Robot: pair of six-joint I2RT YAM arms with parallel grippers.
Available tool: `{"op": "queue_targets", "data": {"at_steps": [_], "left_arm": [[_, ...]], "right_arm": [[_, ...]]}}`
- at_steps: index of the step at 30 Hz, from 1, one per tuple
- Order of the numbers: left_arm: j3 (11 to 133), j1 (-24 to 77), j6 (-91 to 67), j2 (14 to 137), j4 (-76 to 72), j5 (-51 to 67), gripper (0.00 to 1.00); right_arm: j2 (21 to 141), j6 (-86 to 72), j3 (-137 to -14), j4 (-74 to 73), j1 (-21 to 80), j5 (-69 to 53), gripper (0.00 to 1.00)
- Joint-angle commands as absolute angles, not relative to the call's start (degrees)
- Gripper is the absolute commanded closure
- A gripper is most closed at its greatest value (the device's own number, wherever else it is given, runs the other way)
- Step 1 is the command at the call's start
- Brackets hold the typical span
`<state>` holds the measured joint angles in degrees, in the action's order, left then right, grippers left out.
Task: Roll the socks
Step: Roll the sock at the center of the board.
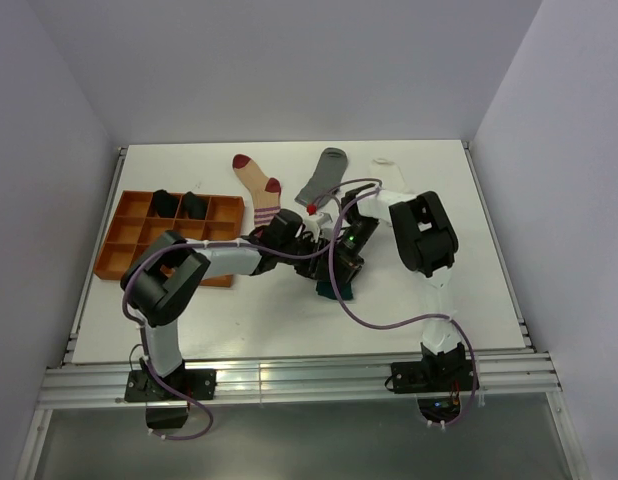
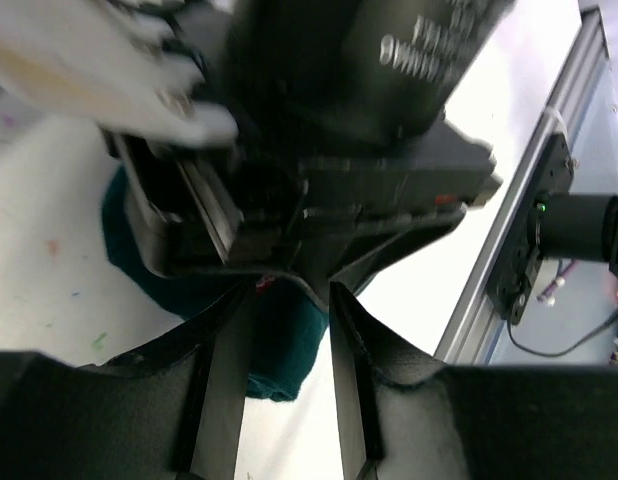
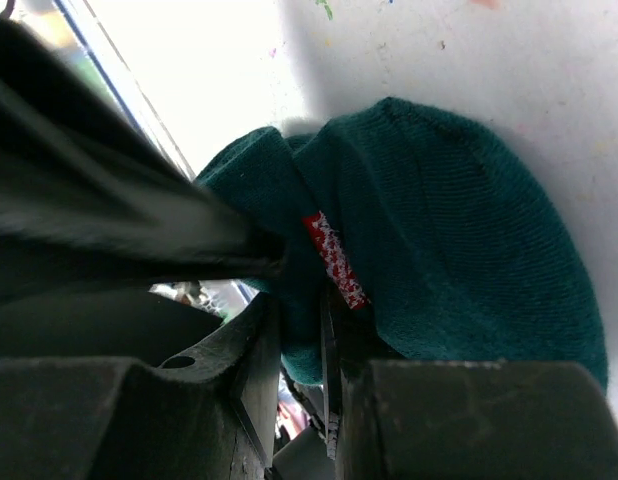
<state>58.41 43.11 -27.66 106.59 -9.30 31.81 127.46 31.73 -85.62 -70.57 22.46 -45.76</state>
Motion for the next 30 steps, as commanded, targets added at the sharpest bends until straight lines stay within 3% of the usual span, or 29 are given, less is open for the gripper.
{"op": "queue_targets", "data": {"at_steps": [1,20,24,26,28,30], "left_arm": [[56.3,43.2,-28.3,107.5,-17.8,37.5,0.59],[54.1,42.4,-32.5,110.9,-19.2,41.0,0.67],[55.3,42.5,-32.7,111.7,-15.5,39.6,0.77],[56.4,42.5,-32.7,112.2,-12.3,38.0,0.88],[57.6,42.5,-32.6,113.0,-9.2,37.4,0.99],[58.2,42.5,-32.9,113.5,-7.0,35.6,1.00]], "right_arm": [[131.3,35.7,-86.0,-66.9,21.8,-38.6,0.83],[131.1,35.9,-86.2,-65.7,18.4,-40.2,0.83],[130.7,35.3,-86.0,-64.9,18.4,-40.0,0.82],[130.3,34.6,-85.3,-63.7,18.4,-39.2,0.80],[128.8,33.7,-84.5,-62.1,18.4,-38.3,0.73],[126.6,33.5,-83.1,-60.4,18.2,-38.3,0.63]]}}
